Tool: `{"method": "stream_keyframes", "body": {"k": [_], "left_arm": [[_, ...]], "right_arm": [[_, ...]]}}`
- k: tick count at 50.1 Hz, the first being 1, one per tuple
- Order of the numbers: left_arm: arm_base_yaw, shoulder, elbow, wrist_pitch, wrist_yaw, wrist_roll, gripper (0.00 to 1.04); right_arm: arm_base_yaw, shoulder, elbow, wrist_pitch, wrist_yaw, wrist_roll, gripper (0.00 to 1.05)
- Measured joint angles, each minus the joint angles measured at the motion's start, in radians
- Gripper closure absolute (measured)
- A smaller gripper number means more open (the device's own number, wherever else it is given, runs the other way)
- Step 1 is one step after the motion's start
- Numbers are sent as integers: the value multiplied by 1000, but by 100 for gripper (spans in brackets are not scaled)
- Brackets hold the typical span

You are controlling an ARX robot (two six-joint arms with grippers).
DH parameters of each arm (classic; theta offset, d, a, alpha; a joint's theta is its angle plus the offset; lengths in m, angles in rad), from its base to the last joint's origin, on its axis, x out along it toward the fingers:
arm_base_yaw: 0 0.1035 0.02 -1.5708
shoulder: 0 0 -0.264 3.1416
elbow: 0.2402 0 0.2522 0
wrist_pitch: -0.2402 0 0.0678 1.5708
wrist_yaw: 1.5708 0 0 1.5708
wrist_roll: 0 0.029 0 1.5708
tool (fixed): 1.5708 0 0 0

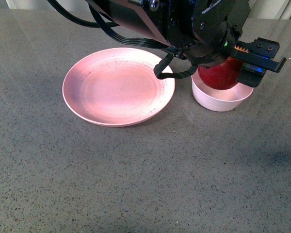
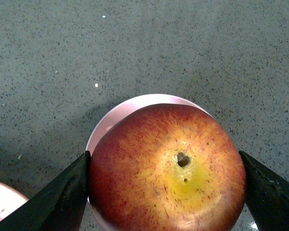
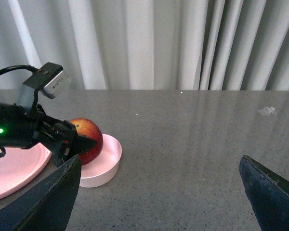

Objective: Move apple from plate to bowl

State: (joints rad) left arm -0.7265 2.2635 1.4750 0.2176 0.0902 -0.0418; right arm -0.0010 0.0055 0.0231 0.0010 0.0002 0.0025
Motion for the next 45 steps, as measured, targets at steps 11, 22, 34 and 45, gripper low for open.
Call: {"method": "stream_keyframes", "body": {"k": [11, 22, 34, 45], "left_arm": [[0, 19, 38, -6, 12, -1, 25], [2, 40, 46, -12, 15, -7, 25], [4, 55, 54, -24, 30, -30, 11], [6, 55, 57, -24, 30, -42, 9]], "right_arm": [[0, 0, 0, 0, 0, 0, 9], [0, 0, 0, 0, 0, 0, 9], [0, 0, 0, 0, 0, 0, 9], [0, 0, 0, 0, 0, 0, 9]]}}
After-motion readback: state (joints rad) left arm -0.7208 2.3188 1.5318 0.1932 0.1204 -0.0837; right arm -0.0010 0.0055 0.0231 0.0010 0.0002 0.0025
